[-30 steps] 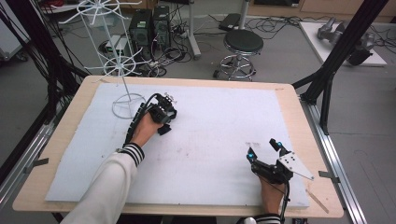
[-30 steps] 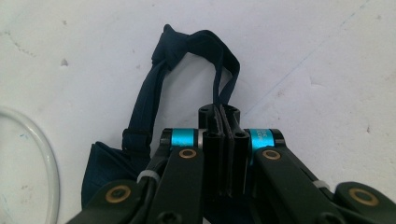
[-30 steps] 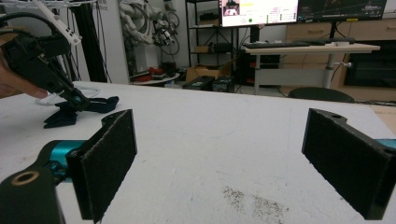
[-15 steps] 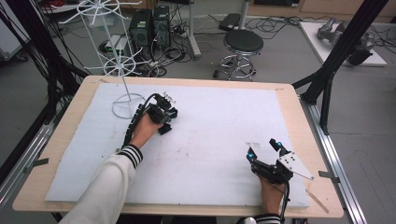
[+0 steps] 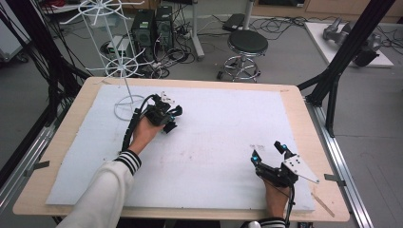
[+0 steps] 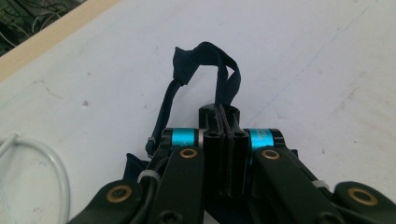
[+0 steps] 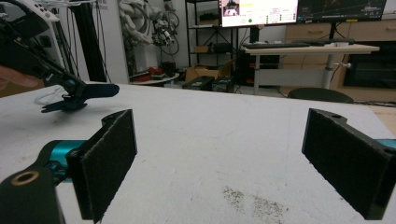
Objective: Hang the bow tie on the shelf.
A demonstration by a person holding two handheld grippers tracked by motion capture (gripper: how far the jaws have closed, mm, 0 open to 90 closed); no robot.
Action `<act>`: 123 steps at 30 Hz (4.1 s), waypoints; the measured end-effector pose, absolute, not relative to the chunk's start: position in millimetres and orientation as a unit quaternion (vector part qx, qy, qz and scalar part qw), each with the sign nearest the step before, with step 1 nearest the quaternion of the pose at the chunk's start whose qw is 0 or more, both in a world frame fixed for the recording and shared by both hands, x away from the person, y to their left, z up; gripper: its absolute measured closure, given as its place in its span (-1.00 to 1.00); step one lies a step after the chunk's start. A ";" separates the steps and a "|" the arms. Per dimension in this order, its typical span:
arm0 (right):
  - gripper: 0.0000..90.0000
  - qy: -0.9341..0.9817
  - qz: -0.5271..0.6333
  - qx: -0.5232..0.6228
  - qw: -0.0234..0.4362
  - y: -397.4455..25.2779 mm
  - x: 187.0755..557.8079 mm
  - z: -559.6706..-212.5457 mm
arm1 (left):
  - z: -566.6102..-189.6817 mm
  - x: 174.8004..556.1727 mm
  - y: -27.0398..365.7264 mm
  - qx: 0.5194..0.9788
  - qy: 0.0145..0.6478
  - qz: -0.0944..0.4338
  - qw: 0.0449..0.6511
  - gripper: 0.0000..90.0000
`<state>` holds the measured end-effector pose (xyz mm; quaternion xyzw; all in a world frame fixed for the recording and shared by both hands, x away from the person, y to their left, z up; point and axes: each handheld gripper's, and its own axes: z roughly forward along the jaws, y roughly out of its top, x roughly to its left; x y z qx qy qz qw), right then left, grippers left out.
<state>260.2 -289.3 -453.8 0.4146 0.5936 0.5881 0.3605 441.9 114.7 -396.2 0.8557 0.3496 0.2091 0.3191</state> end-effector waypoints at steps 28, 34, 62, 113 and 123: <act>-0.79 0.594 0.587 0.413 0.362 -288.7 260.2 -453.8 | -372.8 416.0 136.9 0.791 0.326 0.247 0.455 0.96; -0.79 0.595 0.586 0.412 0.364 -288.6 260.2 -453.7 | -370.5 410.2 141.4 0.784 0.318 0.258 0.467 0.96; -0.79 0.595 0.586 0.413 0.363 -288.6 260.0 -453.8 | -336.9 373.7 180.2 0.745 0.296 0.288 0.524 0.96; -0.79 0.594 0.586 0.415 0.363 -288.5 260.1 -453.8 | -331.1 354.7 283.8 0.702 0.380 0.316 0.513 0.96; -0.79 0.593 0.586 0.415 0.364 -288.5 260.1 -453.8 | -333.6 356.0 300.4 0.695 0.403 0.319 0.503 0.96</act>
